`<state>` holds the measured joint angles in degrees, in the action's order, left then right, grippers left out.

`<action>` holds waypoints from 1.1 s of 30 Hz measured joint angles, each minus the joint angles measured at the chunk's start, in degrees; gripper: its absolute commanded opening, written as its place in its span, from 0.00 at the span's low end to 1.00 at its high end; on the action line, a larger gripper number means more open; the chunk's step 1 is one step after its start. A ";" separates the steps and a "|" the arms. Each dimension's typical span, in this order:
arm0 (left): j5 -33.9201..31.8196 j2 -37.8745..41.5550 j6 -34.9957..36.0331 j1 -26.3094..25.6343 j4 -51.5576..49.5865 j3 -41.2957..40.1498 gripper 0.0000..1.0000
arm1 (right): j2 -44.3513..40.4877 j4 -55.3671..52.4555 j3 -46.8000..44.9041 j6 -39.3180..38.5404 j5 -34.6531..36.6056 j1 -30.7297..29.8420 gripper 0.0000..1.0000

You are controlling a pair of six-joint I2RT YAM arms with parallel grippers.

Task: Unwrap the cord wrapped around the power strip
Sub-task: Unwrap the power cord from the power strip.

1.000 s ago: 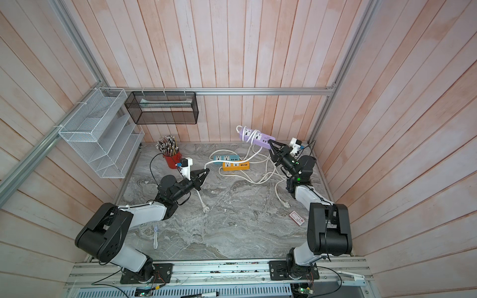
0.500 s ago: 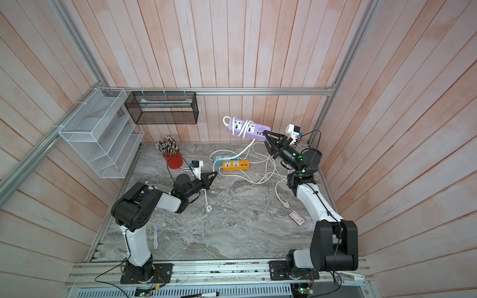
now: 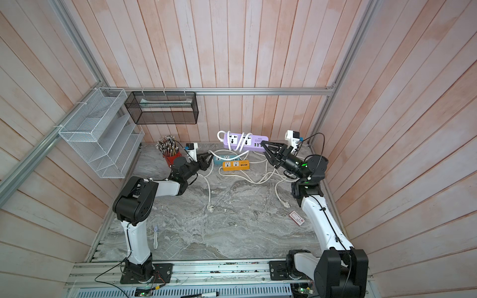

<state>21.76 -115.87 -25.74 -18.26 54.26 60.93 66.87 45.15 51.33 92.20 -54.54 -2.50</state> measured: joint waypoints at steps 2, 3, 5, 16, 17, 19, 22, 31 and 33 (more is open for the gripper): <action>-0.55 0.02 0.52 0.39 -1.81 -0.09 1.00 | -0.24 -0.26 0.00 -0.31 0.00 0.44 0.23; -1.01 0.07 0.92 0.48 -2.73 -0.31 1.00 | -0.22 -0.46 0.02 -0.46 0.02 0.57 0.23; -1.97 0.59 1.57 0.57 -3.98 -1.73 1.00 | 0.00 -1.01 0.02 -0.61 0.04 0.74 0.23; -10.93 6.38 4.92 5.20 -12.85 -7.02 1.00 | 1.75 -1.68 0.24 -0.70 0.28 1.70 0.23; -11.87 7.02 5.55 5.33 -14.03 -6.88 1.00 | 1.75 -1.75 0.37 -0.70 0.33 1.92 0.23; -12.31 7.91 6.14 5.55 -14.97 -6.97 1.00 | 1.75 -1.73 0.61 -0.72 0.48 2.21 0.23; -10.56 10.54 6.19 5.77 -13.25 -9.66 1.00 | 1.75 -1.77 0.74 -0.79 0.63 2.23 0.23; 1.18 22.27 5.57 -3.13 -5.33 -11.32 1.00 | 2.51 -1.44 0.81 -0.92 2.10 0.66 0.23; 3.85 22.62 5.33 -6.27 -3.45 -9.77 1.00 | 3.21 -1.51 1.09 -0.92 2.21 -0.09 0.23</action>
<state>25.61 -93.25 -20.40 -24.53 50.81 51.16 70.08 43.64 52.42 91.29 -52.34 -2.59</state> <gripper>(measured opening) 0.997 0.335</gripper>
